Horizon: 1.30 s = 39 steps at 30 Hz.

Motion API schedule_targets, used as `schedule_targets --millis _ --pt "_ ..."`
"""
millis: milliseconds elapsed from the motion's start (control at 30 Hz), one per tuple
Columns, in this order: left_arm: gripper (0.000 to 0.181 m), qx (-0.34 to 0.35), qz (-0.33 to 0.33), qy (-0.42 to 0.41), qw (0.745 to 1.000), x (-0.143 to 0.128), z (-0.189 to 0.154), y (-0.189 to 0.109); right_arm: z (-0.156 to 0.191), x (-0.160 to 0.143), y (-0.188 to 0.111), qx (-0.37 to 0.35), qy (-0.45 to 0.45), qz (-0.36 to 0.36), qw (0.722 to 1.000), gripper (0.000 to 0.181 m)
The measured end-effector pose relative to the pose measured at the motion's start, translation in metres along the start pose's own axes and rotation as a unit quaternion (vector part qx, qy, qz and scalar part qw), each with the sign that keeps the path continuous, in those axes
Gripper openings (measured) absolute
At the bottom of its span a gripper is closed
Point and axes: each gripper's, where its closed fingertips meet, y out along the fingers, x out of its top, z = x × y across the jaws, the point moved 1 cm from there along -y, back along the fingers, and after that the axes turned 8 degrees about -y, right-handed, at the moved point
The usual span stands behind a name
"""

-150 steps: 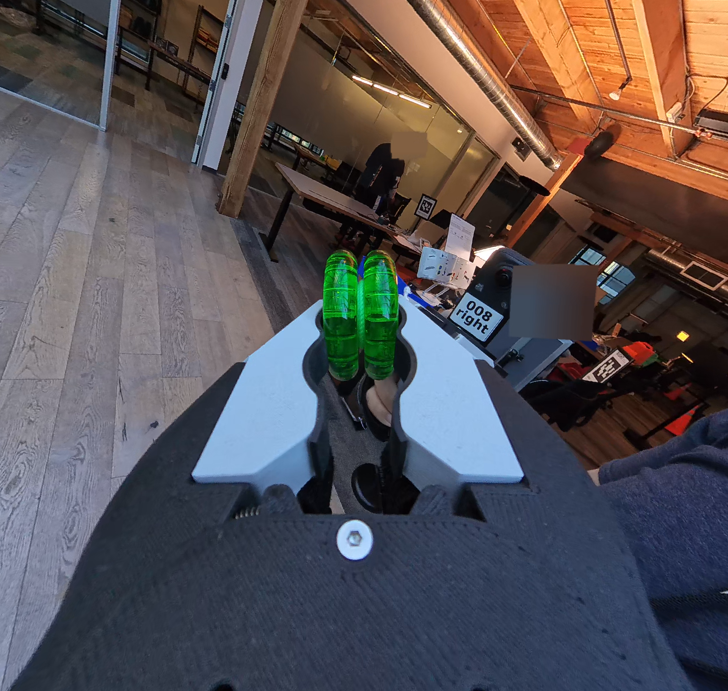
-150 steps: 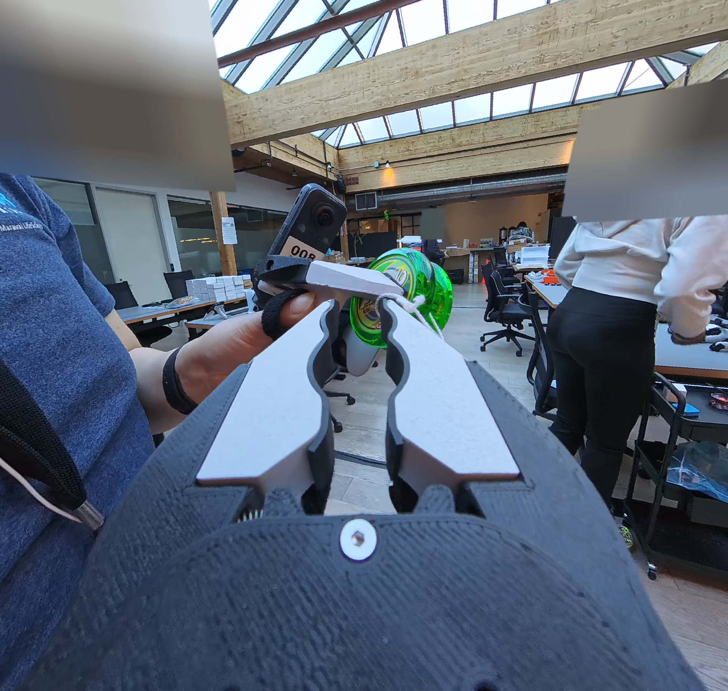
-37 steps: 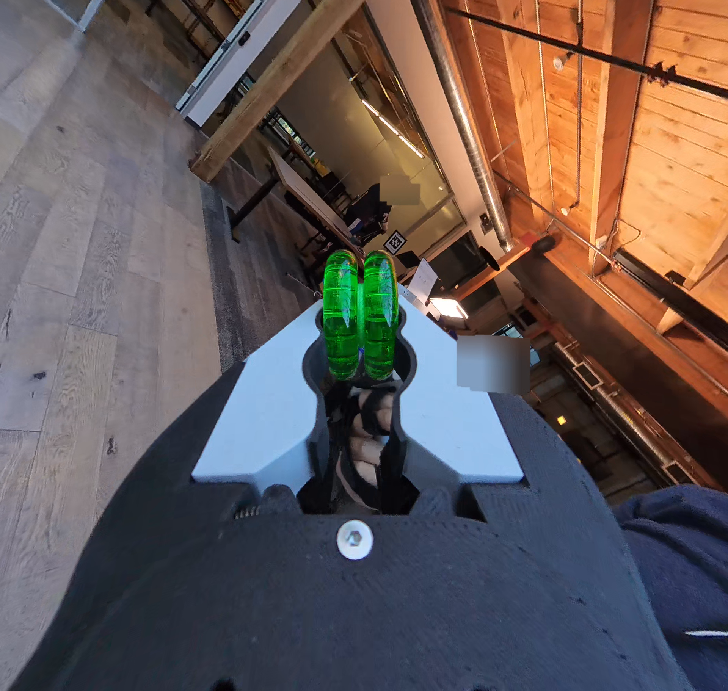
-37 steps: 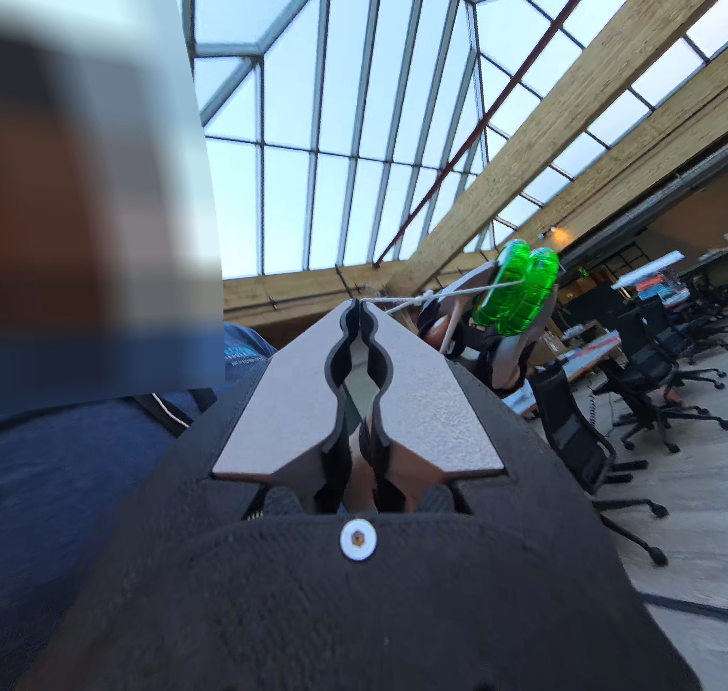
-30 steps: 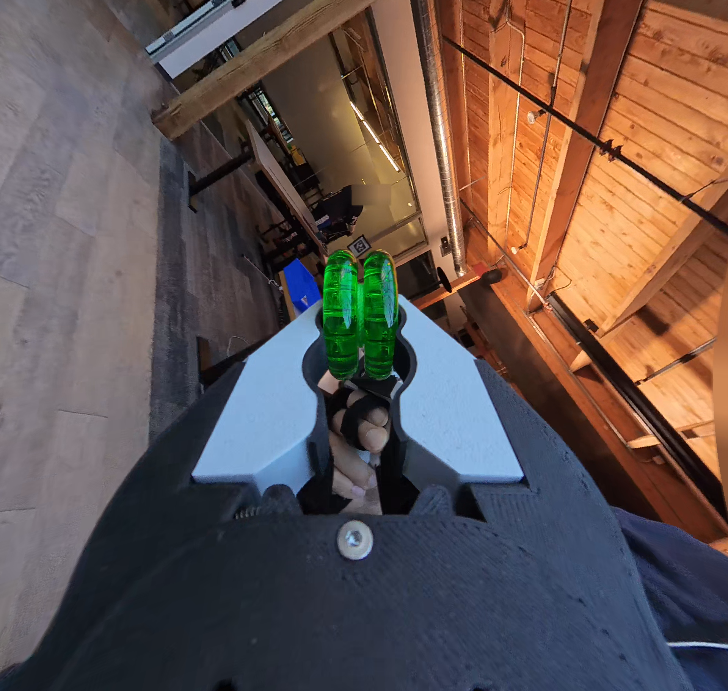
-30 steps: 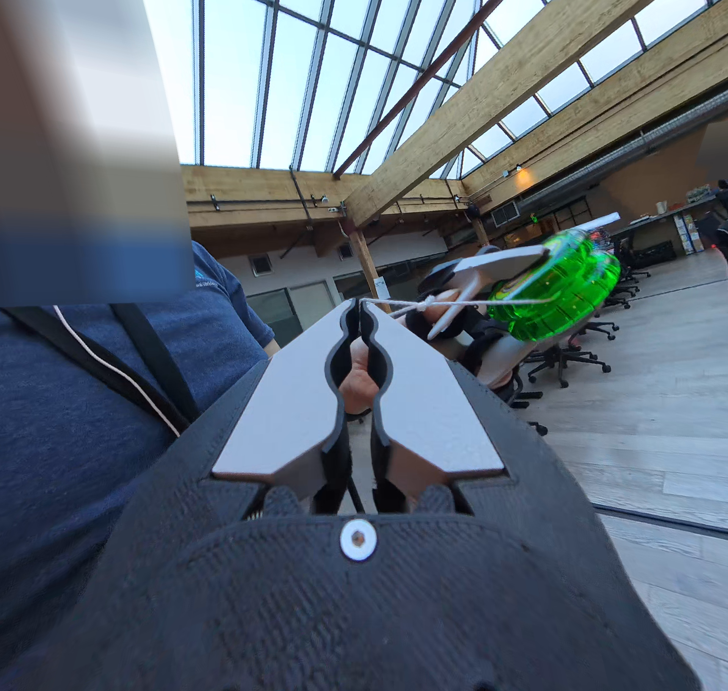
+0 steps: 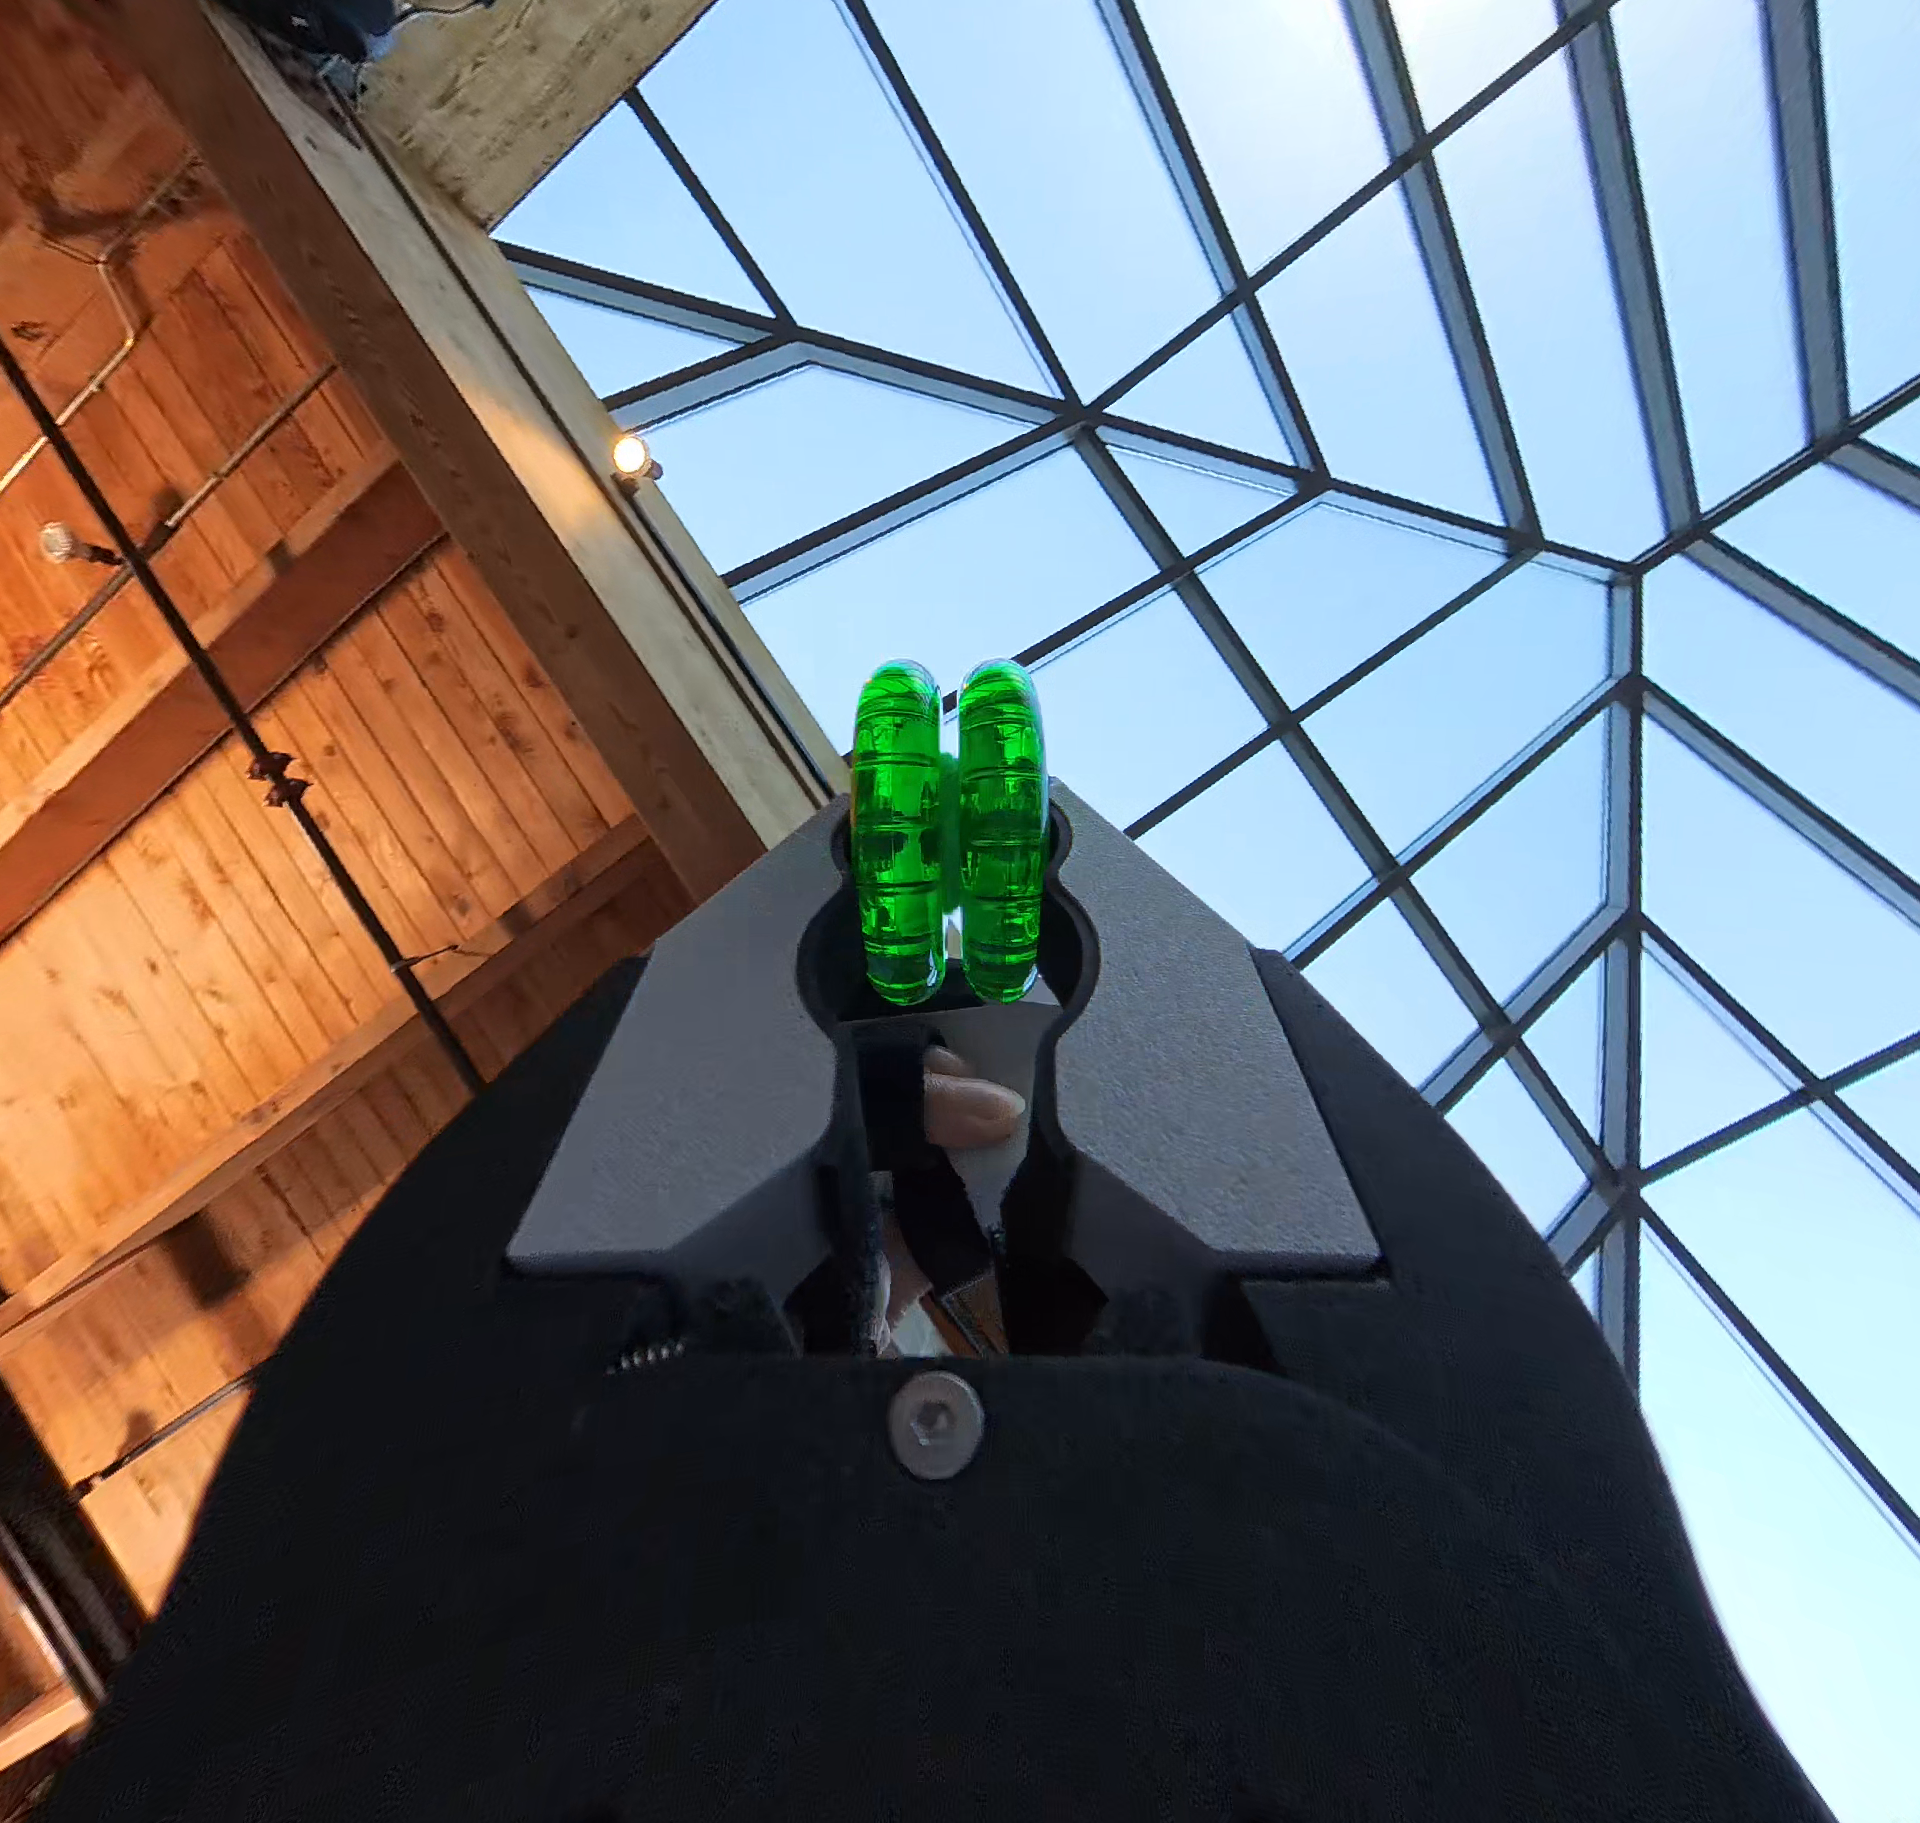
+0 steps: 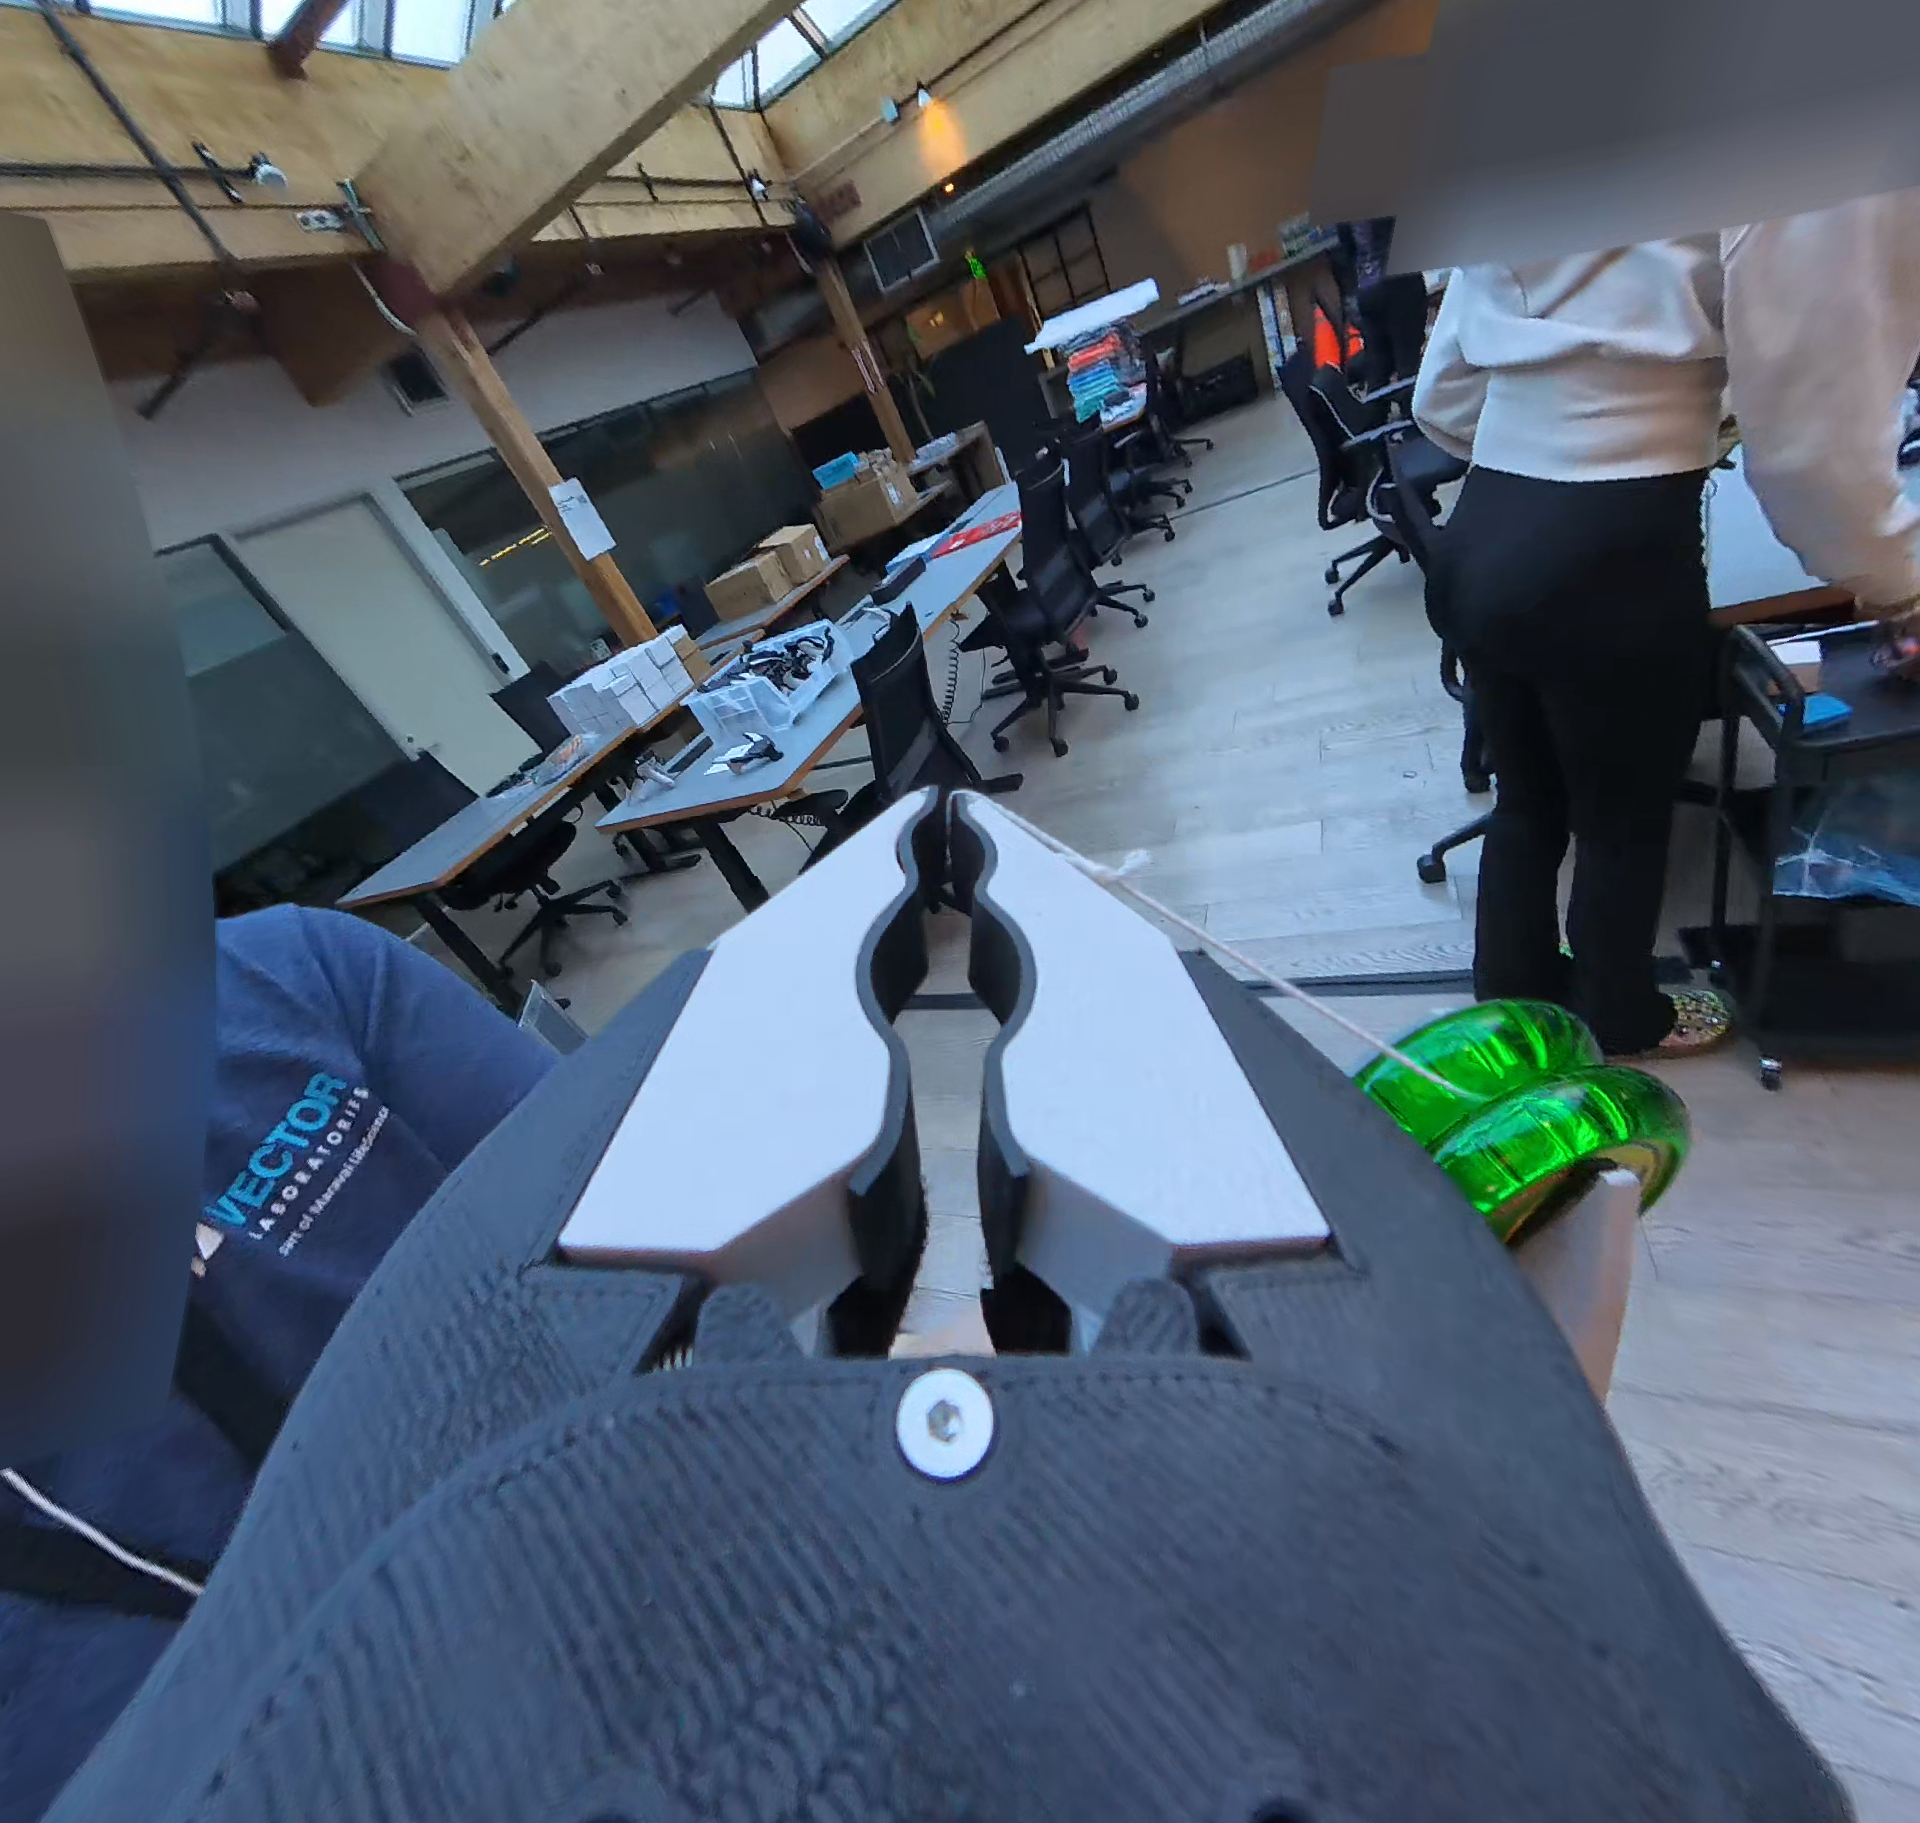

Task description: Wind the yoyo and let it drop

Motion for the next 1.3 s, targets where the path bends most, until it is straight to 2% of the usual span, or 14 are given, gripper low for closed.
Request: schedule_targets --millis 133,233,333,433,567,733,800,867,1000,1100,1200,1233,1300 --pt "0.027 -0.044 -0.065 0.004 0.997 0.018 -0.014 -0.007 -0.013 -0.002 0.007 -0.005 0.049 -0.006 0.999 0.0" --pt "0.026 -0.06 -0.157 0.015 0.986 0.048 -0.018 -0.017 -0.04 -0.018 0.01 -0.01 0.098 0.009 0.995 0.0" --pt "0.026 -0.051 -0.224 0.007 0.973 0.071 -0.008 -0.028 -0.069 -0.027 0.01 -0.009 0.166 -0.01 0.986 0.0" --pt "0.027 -0.049 -0.242 0.002 0.969 0.079 -0.004 -0.039 -0.084 -0.032 0.009 0.0 0.207 -0.033 0.978 0.0" --pt "0.027 -0.045 -0.257 0.012 0.965 0.087 -0.005 -0.052 -0.097 -0.035 0.005 -0.022 0.211 -0.043 0.976 0.0" --pt "0.028 -0.074 -0.268 0.006 0.96 0.096 -0.012 -0.051 -0.107 -0.032 0.004 -0.019 0.231 -0.059 0.971 0.0" --pt "0.029 -0.067 -0.269 0.032 0.96 0.097 -0.015 -0.046 -0.115 -0.026 0.003 -0.019 0.246 -0.079 0.966 0.0" --pt "0.055 -0.064 -0.254 0.061 0.963 0.091 -0.019 -0.04 -0.127 -0.02 0.003 -0.025 0.266 -0.097 0.959 0.0" --pt "0.076 -0.084 -0.214 0.026 0.973 0.062 -0.015 -0.041 -0.142 -0.009 0.005 -0.029 0.283 -0.104 0.953 0.0" --pt "0.07 -0.021 -0.163 0.018 0.986 0.015 -0.002 -0.054 -0.142 0.0 0.005 -0.019 0.286 -0.106 0.952 0.0" --pt "0.061 0.055 -0.097 0.003 0.994 -0.036 0.001 -0.085 -0.139 0.008 0.002 -0.008 0.289 -0.11 0.951 0.0" --pt "0.059 0.077 -0.084 -0.005 0.993 -0.049 -0.002 -0.098 -0.139 0.011 0.0 -0.006 0.288 -0.112 0.951 0.0" --pt "0.053 0.075 -0.066 -0.015 0.995 -0.064 -0.028 -0.121 -0.138 0.019 -0.005 -0.002 0.284 -0.124 0.951 0.0"
